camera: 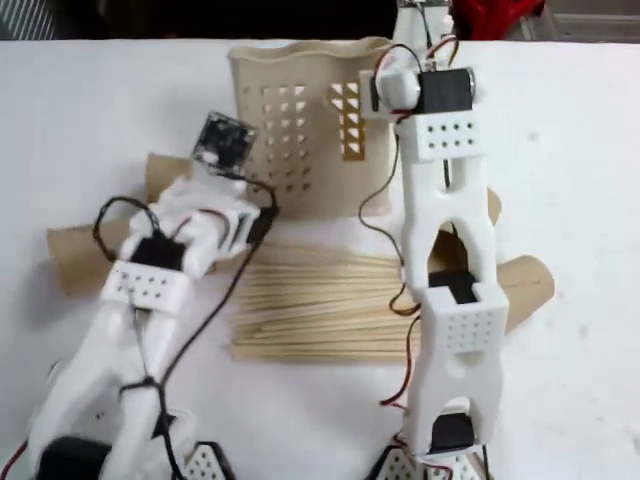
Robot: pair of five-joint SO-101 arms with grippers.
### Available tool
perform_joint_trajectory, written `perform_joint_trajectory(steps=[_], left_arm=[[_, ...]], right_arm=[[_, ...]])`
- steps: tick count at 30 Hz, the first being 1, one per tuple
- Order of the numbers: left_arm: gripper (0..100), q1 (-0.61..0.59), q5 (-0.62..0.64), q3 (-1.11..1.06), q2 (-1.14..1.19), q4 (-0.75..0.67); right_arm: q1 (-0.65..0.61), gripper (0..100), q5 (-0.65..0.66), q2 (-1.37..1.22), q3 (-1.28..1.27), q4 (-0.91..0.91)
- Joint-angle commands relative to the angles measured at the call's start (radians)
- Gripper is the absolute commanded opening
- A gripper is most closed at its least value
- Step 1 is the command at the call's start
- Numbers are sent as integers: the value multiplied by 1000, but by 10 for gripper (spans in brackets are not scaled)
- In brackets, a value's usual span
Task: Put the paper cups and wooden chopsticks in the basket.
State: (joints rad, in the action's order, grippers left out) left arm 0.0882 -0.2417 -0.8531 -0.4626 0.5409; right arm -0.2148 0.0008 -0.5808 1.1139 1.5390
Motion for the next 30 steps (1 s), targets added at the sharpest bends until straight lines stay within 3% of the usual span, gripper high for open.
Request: perform_joint_trajectory(steps=[1, 6, 10, 25, 30], left_arm=[[325, 21, -2, 109, 177, -114], [326, 1, 3, 285, 453, -140], [327, -21, 63, 397, 541, -133], [325, -19, 63, 417, 559, -66], [327, -21, 69, 430, 549, -14]], right_arm=[[-30, 16, 3, 51, 63, 47], [-50, 16, 12, 81, 77, 127], [-94, 16, 57, 79, 71, 173], [-87, 23, 77, -39, -184, 174], [-93, 126, 83, -44, -265, 171]])
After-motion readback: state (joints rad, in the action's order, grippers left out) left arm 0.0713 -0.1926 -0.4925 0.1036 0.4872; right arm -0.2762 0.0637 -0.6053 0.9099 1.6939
